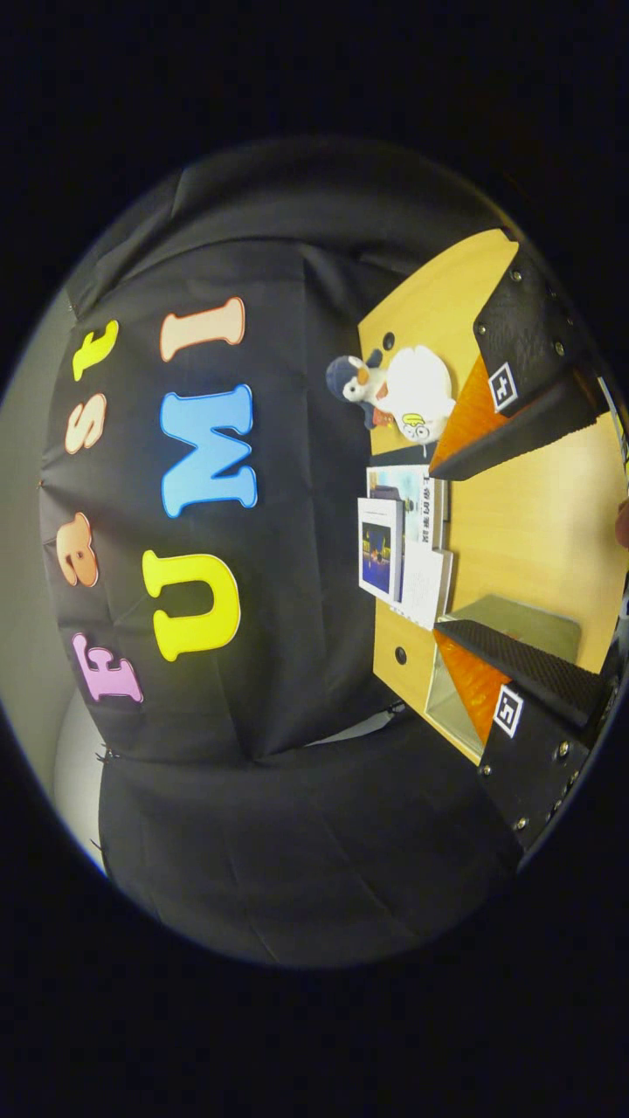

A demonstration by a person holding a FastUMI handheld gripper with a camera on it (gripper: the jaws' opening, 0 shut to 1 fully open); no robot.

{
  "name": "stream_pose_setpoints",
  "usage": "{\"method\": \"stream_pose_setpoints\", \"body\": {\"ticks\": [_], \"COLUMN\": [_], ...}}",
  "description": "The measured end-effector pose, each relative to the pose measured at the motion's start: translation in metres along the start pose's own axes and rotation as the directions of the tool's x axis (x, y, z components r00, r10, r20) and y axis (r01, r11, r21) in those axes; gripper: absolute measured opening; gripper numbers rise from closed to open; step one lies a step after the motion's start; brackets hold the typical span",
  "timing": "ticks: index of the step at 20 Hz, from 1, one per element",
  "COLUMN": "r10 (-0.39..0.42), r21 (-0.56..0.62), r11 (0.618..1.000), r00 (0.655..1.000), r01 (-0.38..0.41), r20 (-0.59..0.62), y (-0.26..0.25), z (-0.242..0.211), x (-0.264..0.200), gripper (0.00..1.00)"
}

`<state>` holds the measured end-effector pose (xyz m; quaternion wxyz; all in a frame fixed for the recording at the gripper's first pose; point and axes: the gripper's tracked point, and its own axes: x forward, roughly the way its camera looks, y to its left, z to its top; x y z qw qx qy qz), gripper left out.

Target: Open the storage box then place both shoes into the box .Put the left shoe in first, then the right shoe, with the right side of both shoes facing outward in a uniform manner.

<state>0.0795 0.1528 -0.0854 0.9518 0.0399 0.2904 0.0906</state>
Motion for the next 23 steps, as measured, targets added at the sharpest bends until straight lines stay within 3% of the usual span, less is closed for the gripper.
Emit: {"method": "stream_pose_setpoints", "body": {"ticks": [9, 23], "r10": [-0.075, -0.089], "r21": [-0.05, 0.023], "r11": [0.995, 0.996], "r00": [0.988, 0.952], "r01": [0.082, 0.086], "r20": [0.132, 0.293], "y": [-0.083, -0.133], "z": [0.02, 0.04], "x": [-0.04, -0.069], "gripper": [0.98, 0.97]}}
